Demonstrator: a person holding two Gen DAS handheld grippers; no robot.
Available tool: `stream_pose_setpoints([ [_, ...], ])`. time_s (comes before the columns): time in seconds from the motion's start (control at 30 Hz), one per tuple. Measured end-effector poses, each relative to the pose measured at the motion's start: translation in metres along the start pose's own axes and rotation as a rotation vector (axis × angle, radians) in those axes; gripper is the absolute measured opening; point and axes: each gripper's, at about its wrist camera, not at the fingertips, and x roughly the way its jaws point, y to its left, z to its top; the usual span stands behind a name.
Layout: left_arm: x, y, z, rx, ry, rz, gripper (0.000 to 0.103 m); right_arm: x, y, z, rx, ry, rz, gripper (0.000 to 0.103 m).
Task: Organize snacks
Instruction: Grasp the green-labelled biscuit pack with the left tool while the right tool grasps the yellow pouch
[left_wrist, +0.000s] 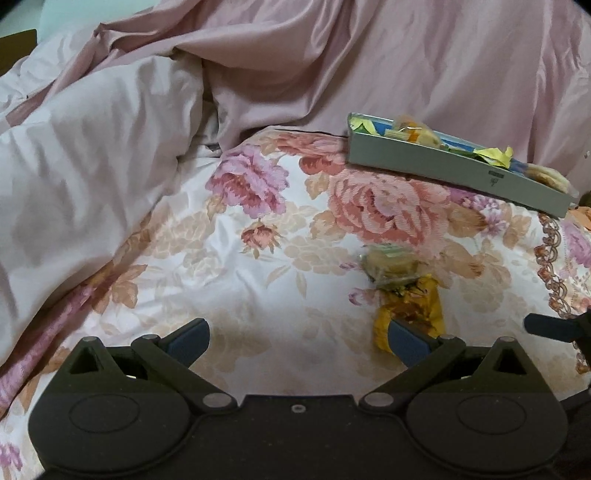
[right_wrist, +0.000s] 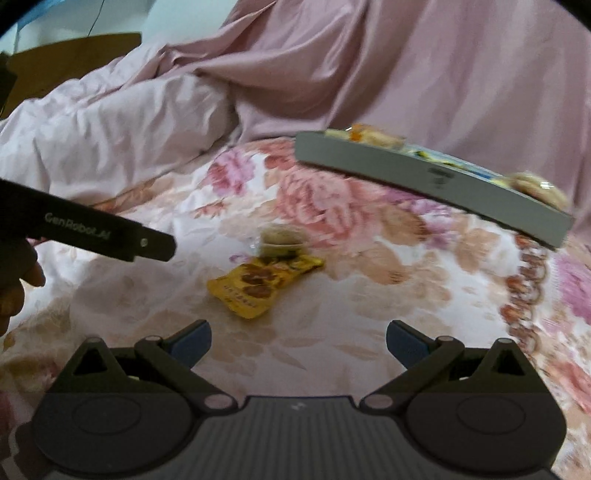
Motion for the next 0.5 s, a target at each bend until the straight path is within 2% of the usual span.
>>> stream_pose_setpoints([
  [0.13,0.014,0.003,0.012,-0.001,-0.011,-0.035,0.102,0.022,0.003,0.006,-0.005,0.016,0.016,0.103],
  [0.33,0.044,0.0,0.039,-0.037,-0.009,-0.177,0.102,0.057,0.007,0.023,0.042,0.007,0.029,0.103],
  [0.5,0.075,-0.012,0.057,0.0,0.043,-0.262,0.102,0.087,0.012,0.03,0.096,0.037,-0.005,0.103],
])
